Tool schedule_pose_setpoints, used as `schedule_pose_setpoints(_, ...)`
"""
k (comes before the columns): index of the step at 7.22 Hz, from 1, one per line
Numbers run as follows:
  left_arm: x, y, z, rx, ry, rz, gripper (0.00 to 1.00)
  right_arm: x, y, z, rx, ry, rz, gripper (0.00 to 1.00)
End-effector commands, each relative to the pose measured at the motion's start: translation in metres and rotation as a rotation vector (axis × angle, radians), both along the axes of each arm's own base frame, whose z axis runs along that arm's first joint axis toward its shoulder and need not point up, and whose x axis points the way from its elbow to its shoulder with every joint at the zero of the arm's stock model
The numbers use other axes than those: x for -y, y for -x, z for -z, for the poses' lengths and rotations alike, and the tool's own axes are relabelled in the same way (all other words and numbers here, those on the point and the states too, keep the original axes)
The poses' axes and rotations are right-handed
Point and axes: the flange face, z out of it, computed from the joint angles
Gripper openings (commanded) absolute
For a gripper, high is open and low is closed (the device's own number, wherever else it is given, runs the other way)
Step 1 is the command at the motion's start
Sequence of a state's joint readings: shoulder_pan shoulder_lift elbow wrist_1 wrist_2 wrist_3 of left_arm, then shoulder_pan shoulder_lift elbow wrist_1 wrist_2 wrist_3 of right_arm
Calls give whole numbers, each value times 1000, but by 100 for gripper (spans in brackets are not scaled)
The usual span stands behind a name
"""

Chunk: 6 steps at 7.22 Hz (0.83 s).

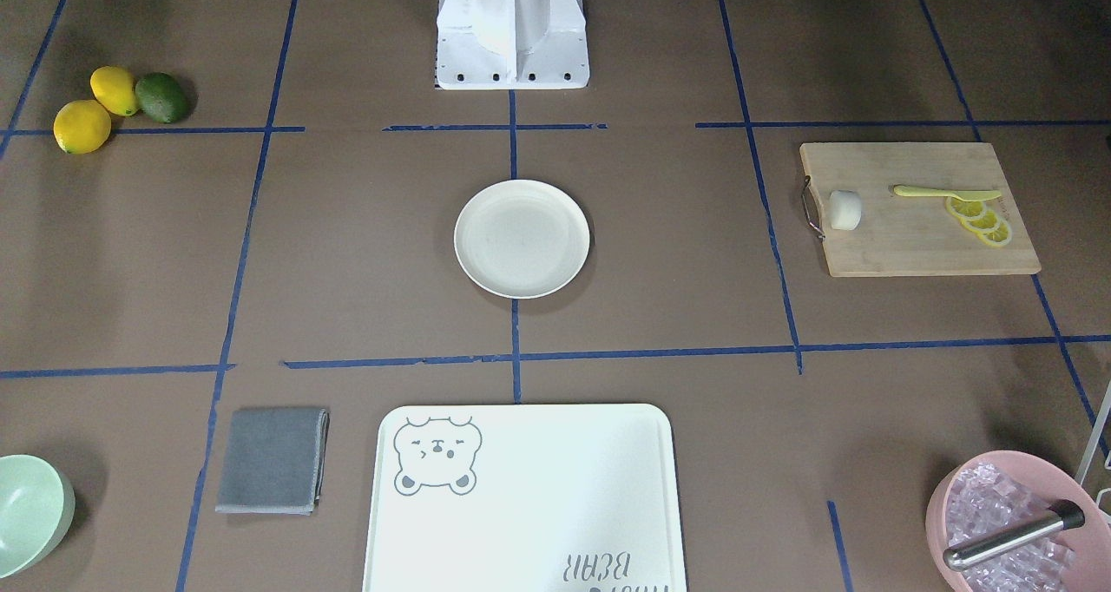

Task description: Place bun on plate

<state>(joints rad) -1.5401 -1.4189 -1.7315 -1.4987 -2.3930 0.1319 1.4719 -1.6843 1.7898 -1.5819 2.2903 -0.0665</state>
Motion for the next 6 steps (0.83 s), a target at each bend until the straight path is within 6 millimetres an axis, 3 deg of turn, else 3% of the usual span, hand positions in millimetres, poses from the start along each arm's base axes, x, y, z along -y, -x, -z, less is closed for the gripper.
schedule_pose_setpoints(1,-2,1,8,-1,-15,1,100,-35,-23,-34,-4,65,-39,100)
schedule_pose_setpoints(5,8,-1,18,-2,-32,6,100,-38,-23,-36,2,71,-40,100)
schedule_pose_setpoints(6,19,-2,26,-3,-60,2,100,-39,-23,-37,2,73,-40,100)
